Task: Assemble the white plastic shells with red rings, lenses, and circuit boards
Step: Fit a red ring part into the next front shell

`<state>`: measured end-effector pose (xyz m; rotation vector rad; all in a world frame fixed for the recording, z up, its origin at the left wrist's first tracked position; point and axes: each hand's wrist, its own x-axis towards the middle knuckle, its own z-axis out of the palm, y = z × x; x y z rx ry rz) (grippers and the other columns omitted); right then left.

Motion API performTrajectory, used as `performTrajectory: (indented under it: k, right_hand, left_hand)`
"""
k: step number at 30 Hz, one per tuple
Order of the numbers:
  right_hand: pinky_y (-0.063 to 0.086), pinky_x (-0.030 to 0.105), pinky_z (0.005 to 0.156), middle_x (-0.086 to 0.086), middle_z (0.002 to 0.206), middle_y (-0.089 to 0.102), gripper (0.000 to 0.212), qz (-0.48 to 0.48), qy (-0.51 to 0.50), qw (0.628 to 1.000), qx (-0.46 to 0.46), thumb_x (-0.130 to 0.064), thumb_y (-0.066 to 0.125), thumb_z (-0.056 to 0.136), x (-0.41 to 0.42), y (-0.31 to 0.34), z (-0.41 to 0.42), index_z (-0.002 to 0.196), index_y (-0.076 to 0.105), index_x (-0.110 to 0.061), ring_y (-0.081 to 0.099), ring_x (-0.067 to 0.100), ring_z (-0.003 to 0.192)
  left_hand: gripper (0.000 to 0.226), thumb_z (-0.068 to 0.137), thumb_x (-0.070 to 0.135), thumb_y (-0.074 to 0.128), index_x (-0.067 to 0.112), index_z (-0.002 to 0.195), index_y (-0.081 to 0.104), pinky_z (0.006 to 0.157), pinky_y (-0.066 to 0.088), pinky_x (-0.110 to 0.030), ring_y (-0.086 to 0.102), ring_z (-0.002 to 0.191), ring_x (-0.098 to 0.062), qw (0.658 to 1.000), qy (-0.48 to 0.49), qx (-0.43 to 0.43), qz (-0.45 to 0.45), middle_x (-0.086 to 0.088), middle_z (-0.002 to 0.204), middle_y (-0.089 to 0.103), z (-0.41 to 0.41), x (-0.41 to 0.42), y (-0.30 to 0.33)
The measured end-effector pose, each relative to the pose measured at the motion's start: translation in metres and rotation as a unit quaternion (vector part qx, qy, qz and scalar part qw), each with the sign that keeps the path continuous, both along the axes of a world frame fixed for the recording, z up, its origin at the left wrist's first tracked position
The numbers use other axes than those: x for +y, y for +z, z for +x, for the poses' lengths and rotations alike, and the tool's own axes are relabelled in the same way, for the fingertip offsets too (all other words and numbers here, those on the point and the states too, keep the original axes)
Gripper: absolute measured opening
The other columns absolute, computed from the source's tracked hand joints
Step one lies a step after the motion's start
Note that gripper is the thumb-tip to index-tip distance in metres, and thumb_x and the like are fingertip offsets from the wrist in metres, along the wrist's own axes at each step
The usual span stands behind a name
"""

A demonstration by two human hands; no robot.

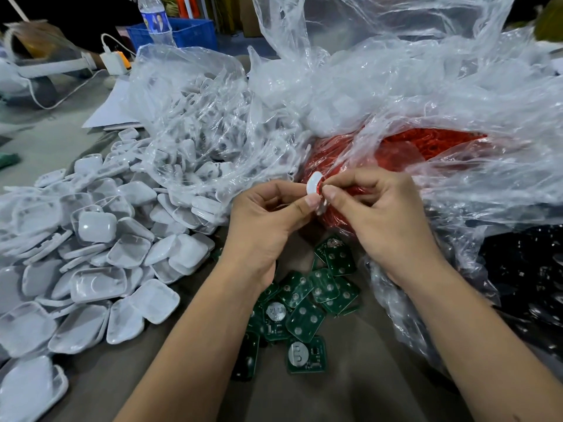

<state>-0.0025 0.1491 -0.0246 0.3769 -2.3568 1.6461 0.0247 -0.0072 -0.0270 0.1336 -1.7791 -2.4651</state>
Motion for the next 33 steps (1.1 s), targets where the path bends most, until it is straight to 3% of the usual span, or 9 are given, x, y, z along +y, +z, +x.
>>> performTrajectory:
  k: [3,7,10,14,20,23,25,27,33]
  right_hand:
    - [0.058,0.020,0.074,-0.010,0.092,0.074,0.013,0.028,0.013,0.999,0.032,-0.016,0.082,0.089,-0.0022,0.0025,0.0014,0.091,0.080,-0.029,0.071,0.005,0.085]
    - [0.058,0.026,0.070,-0.010,0.087,0.074,0.005,0.077,-0.001,0.993,0.089,-0.013,0.081,0.089,-0.0029,0.0033,0.0030,0.092,0.082,-0.017,0.070,0.007,0.078]
    - [0.045,0.009,0.070,-0.013,0.085,0.065,0.006,0.146,-0.010,0.980,0.133,-0.010,0.077,0.091,-0.0055,0.0034,0.0045,0.088,0.077,-0.015,0.061,0.000,0.078]
    - [0.037,0.005,0.074,-0.008,0.087,0.059,0.010,0.183,-0.005,0.973,0.142,-0.005,0.070,0.094,-0.0084,0.0025,0.0057,0.086,0.069,-0.011,0.053,-0.003,0.081]
    - [0.037,0.011,0.071,-0.012,0.086,0.060,0.009,0.137,0.007,0.985,0.102,-0.007,0.067,0.097,-0.0065,0.0057,0.0049,0.089,0.067,-0.011,0.056,0.000,0.081]
    - [0.039,0.017,0.067,-0.010,0.085,0.060,0.005,0.081,0.007,0.992,0.094,-0.011,0.064,0.101,-0.0037,0.0073,0.0050,0.096,0.067,-0.011,0.051,-0.002,0.072]
    - [0.049,0.027,0.071,-0.004,0.092,0.061,0.004,0.095,-0.012,0.988,0.119,-0.010,0.065,0.100,-0.0038,0.0076,0.0047,0.098,0.068,-0.009,0.056,0.005,0.080]
    - [0.056,0.037,0.079,0.001,0.100,0.060,0.002,0.127,-0.019,0.983,0.135,-0.008,0.067,0.098,-0.0064,0.0062,0.0059,0.098,0.070,-0.008,0.059,0.014,0.089]
    - [0.058,0.039,0.085,0.002,0.108,0.062,0.003,0.150,-0.007,0.977,0.154,-0.004,0.069,0.096,-0.0080,0.0033,0.0061,0.097,0.071,-0.004,0.060,0.015,0.097]
  left_hand:
    - [0.015,0.071,0.006,0.080,0.002,0.085,0.077,0.085,0.064,-0.036,0.075,0.082,-0.024,1.000,0.020,-0.005,0.019,-0.018,0.089,0.076,-0.0022,-0.0009,-0.0027]
    - [0.011,0.080,0.002,0.076,-0.002,0.090,0.076,0.076,0.062,-0.030,0.076,0.082,-0.024,0.999,0.017,-0.015,0.029,-0.019,0.087,0.076,-0.0019,-0.0008,-0.0024]
    - [0.012,0.085,-0.002,0.075,0.008,0.080,0.078,0.078,0.063,-0.034,0.072,0.077,-0.023,0.999,0.032,-0.007,-0.026,-0.012,0.079,0.075,-0.0018,0.0000,-0.0027]
    - [0.015,0.090,0.002,0.075,0.012,0.080,0.076,0.082,0.060,-0.041,0.069,0.079,-0.024,0.995,0.033,0.015,-0.097,-0.012,0.082,0.075,-0.0029,0.0004,-0.0035]
    - [0.012,0.093,0.003,0.072,0.010,0.083,0.074,0.091,0.059,-0.056,0.072,0.089,-0.036,0.993,0.045,0.025,-0.106,-0.020,0.092,0.076,-0.0032,0.0021,-0.0059]
    - [0.005,0.094,0.001,0.070,0.001,0.090,0.072,0.084,0.062,-0.045,0.075,0.090,-0.033,0.996,0.058,0.015,-0.065,-0.019,0.093,0.077,-0.0058,0.0001,-0.0075]
    - [0.004,0.094,-0.001,0.069,0.000,0.090,0.071,0.083,0.063,-0.040,0.076,0.086,-0.028,0.997,0.053,0.017,-0.050,-0.018,0.092,0.077,-0.0058,-0.0007,-0.0065]
    - [0.004,0.093,0.000,0.071,0.000,0.090,0.071,0.090,0.062,-0.047,0.075,0.092,-0.032,0.996,0.043,0.031,-0.066,-0.020,0.096,0.076,-0.0048,-0.0001,-0.0062]
    - [0.009,0.093,0.001,0.072,0.006,0.085,0.071,0.094,0.059,-0.052,0.073,0.087,-0.024,0.992,0.030,0.064,-0.107,-0.013,0.090,0.076,-0.0025,0.0015,-0.0051]
